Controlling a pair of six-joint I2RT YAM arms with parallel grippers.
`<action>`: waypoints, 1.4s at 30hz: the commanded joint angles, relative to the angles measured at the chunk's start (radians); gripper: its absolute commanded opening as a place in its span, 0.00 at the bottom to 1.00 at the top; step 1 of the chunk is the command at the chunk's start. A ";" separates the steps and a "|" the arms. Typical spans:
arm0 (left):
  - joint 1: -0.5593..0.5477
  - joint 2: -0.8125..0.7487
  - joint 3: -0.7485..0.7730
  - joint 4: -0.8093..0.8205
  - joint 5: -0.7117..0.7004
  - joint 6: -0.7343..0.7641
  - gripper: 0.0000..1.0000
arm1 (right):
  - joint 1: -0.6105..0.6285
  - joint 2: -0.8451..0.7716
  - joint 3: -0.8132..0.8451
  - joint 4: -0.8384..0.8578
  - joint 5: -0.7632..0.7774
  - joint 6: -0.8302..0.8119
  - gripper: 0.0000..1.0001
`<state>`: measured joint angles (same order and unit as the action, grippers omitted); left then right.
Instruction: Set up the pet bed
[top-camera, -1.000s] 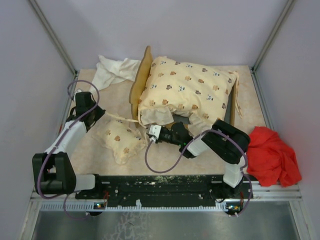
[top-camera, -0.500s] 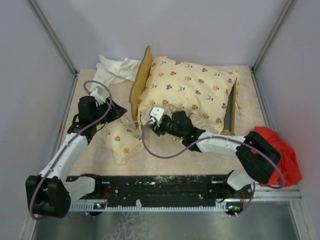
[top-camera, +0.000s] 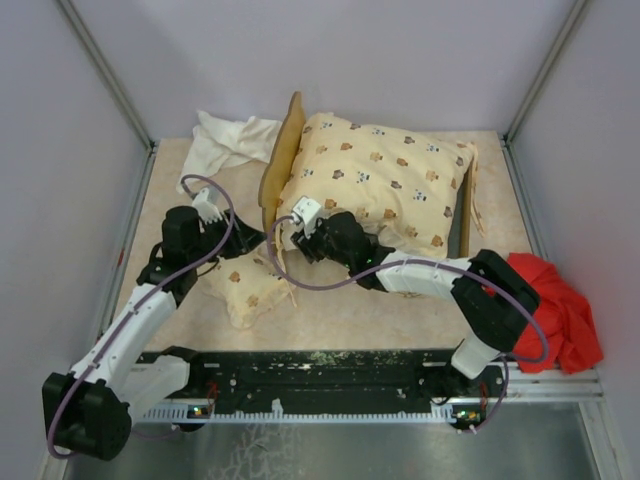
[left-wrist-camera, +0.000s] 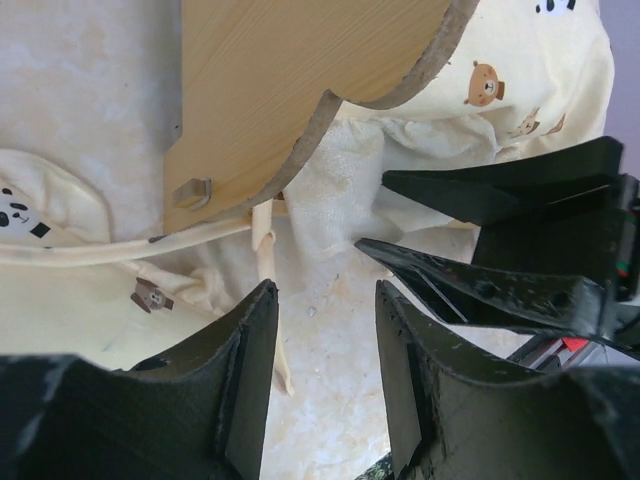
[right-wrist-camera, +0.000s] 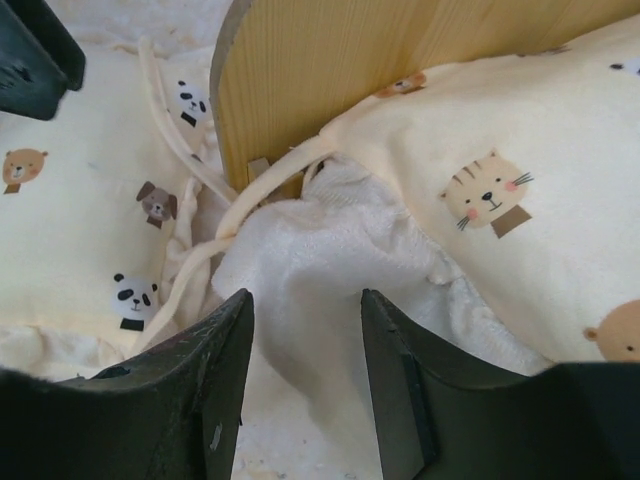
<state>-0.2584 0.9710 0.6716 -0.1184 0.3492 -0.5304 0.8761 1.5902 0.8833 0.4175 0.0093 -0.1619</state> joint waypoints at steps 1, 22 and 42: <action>-0.002 -0.017 0.001 0.004 0.009 0.000 0.49 | 0.000 0.030 0.095 -0.025 0.031 0.056 0.45; -0.022 0.031 -0.095 0.157 0.099 -0.079 0.47 | 0.030 -0.029 -0.089 0.347 -0.007 0.628 0.10; -0.362 0.185 0.013 0.242 -0.152 -0.050 0.59 | 0.029 -0.523 -0.098 -0.802 0.782 1.061 0.51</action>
<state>-0.5663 1.1072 0.6327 0.0608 0.2615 -0.5976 0.9012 1.0496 0.7345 -0.1383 0.6060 0.7292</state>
